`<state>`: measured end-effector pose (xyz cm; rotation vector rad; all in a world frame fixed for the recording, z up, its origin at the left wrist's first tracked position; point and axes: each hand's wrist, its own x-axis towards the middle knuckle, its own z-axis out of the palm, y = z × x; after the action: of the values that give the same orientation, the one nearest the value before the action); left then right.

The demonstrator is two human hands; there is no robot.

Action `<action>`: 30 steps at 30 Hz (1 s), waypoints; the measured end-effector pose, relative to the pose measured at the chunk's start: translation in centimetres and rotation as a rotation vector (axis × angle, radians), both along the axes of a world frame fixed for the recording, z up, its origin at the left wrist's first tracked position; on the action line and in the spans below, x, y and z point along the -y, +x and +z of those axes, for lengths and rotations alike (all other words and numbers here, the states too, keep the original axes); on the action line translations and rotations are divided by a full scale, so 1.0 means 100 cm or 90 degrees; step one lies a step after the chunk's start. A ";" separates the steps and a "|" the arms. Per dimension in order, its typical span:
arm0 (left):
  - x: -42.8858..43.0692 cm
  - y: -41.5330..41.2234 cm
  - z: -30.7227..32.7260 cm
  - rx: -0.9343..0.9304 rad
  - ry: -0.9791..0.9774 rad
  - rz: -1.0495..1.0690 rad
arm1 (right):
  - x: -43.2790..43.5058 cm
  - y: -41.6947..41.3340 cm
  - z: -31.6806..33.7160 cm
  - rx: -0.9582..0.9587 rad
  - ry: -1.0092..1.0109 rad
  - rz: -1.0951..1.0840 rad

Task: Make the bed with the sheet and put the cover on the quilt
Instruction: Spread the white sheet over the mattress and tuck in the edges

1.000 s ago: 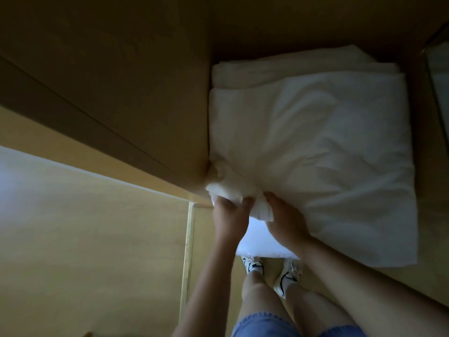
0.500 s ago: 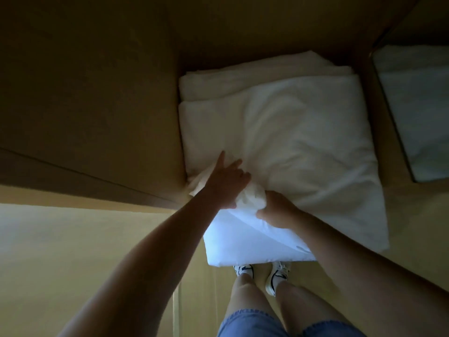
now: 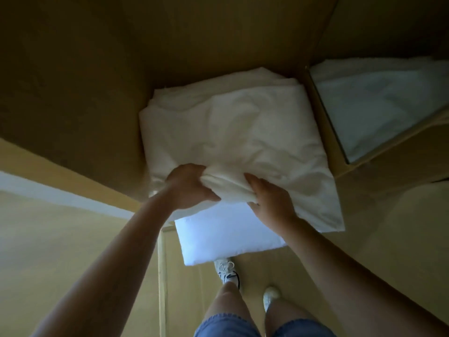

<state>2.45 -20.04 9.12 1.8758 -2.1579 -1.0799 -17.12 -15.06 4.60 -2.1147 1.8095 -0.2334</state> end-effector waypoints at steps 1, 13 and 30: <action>-0.009 -0.006 0.010 -0.042 0.011 0.044 | 0.000 -0.008 0.015 0.011 0.017 0.013; -0.213 -0.033 0.089 -0.355 -0.041 0.338 | -0.111 -0.040 0.145 0.150 -0.128 0.236; -0.508 0.175 0.005 -0.169 -0.017 0.711 | -0.285 0.242 0.076 0.086 0.308 0.539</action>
<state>19.90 30.78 9.59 2.2162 -0.7026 -0.9002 7.11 13.48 12.22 -2.2011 0.6757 0.2471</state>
